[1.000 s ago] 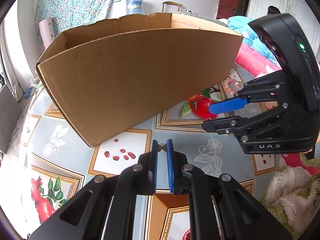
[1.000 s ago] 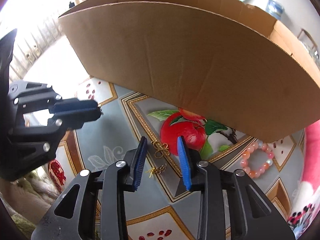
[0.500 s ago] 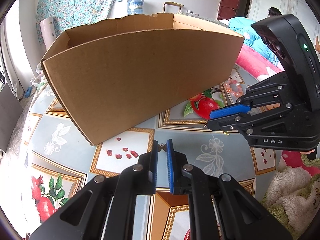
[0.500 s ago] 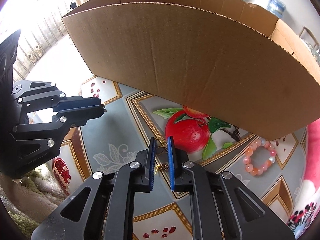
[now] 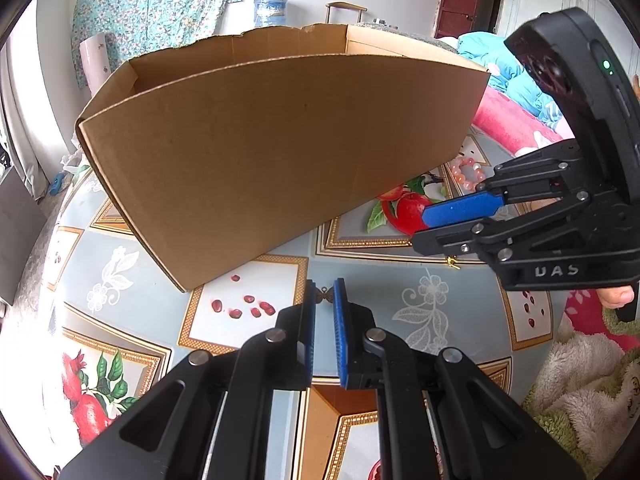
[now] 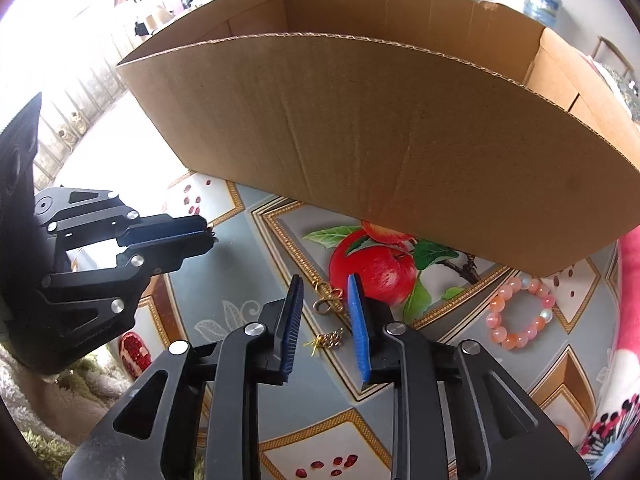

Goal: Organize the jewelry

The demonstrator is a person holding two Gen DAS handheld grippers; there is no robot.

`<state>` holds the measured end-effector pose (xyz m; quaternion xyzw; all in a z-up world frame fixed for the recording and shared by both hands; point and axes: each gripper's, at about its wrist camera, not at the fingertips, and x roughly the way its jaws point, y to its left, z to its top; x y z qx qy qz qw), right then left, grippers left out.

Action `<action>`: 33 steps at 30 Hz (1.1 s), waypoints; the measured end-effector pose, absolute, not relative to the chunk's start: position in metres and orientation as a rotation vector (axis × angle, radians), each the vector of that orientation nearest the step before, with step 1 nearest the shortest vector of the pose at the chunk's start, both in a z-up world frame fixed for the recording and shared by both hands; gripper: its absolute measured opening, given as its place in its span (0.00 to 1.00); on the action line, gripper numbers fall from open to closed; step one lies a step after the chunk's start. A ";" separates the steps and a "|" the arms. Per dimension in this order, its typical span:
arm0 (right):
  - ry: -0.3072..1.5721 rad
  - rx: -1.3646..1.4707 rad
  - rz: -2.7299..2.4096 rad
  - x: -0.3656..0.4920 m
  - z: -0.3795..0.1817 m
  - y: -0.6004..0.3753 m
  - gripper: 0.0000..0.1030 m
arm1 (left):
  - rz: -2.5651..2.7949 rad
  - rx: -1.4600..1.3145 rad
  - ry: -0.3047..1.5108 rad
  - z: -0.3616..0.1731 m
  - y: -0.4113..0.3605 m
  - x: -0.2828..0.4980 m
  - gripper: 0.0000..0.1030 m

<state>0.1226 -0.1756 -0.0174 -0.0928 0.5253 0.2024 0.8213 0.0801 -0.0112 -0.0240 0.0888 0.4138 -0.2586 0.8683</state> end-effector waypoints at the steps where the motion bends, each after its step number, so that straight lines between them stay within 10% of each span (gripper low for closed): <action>1: 1.120 -0.196 0.424 0.124 -0.019 -0.175 0.23 | -0.540 0.185 0.863 -0.024 -0.011 0.081 0.08; 29: 1.059 -0.188 0.417 0.108 -0.001 -0.181 0.00 | -0.535 0.183 0.873 -0.025 -0.008 0.081 0.08; 33: 1.083 -0.145 0.419 0.106 0.005 -0.189 0.25 | -0.535 0.184 0.873 -0.025 -0.008 0.079 0.08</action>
